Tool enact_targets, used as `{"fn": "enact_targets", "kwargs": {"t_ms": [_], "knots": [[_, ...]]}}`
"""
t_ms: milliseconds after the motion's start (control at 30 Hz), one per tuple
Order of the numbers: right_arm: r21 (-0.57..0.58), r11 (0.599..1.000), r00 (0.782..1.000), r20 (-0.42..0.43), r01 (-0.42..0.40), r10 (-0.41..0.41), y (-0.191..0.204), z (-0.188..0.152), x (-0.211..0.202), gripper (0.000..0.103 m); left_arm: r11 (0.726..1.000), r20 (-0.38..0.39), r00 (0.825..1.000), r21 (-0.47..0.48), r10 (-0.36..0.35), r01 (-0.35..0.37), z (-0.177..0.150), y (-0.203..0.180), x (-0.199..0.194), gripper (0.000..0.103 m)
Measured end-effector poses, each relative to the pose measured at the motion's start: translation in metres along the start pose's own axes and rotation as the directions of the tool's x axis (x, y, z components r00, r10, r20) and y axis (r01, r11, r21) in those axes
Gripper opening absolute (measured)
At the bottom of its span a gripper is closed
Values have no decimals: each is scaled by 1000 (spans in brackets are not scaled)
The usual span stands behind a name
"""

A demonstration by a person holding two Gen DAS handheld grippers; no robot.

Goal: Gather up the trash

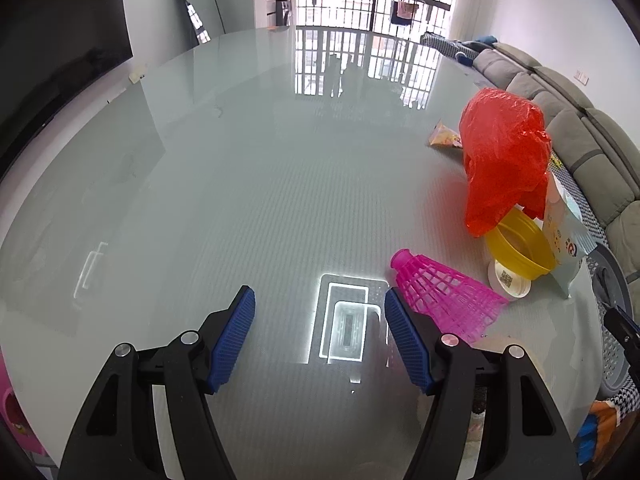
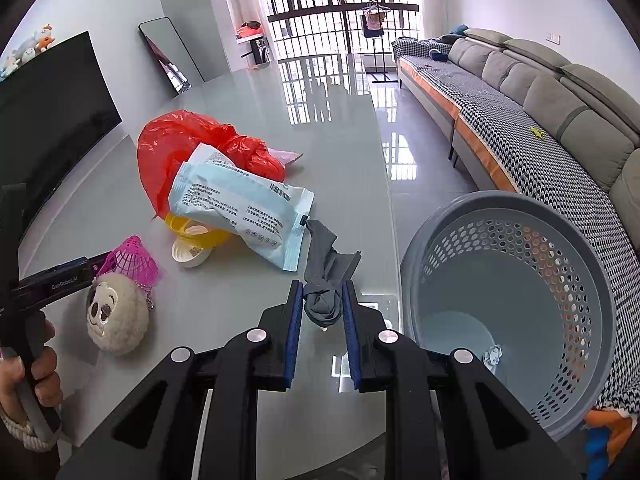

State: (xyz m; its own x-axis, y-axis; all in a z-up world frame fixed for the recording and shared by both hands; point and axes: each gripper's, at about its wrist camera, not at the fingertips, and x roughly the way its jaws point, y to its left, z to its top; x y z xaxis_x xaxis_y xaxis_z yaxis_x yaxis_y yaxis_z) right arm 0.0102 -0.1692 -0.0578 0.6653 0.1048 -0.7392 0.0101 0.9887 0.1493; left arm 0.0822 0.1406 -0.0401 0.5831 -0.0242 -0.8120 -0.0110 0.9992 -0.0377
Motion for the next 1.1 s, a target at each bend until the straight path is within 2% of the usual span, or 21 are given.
{"fn": "enact_targets", "kwargs": {"t_ms": [333,433,533,767,1100], "knots": [[5,1000,999,20,-25,25,-5,-3,-11,19,1000,63,998,4,-19,18,-26,-12,-52,67],[3,999,999,26,-34,34,-6,-5,-15,19,999,74,996,17,-46,44,-35,-22,-65,73],[1,999,999,32,-42,42,-8,-7,-19,19,996,65,994,37,-88,86,-43,-35,-70,73],[0,999,998,36,-49,49,-11,-9,-23,19,989,22,991,71,-134,132,-56,-67,-57,73],[15,999,998,35,-43,43,-17,-11,-23,19,993,14,993,35,-115,115,-52,-80,-34,73]]}}
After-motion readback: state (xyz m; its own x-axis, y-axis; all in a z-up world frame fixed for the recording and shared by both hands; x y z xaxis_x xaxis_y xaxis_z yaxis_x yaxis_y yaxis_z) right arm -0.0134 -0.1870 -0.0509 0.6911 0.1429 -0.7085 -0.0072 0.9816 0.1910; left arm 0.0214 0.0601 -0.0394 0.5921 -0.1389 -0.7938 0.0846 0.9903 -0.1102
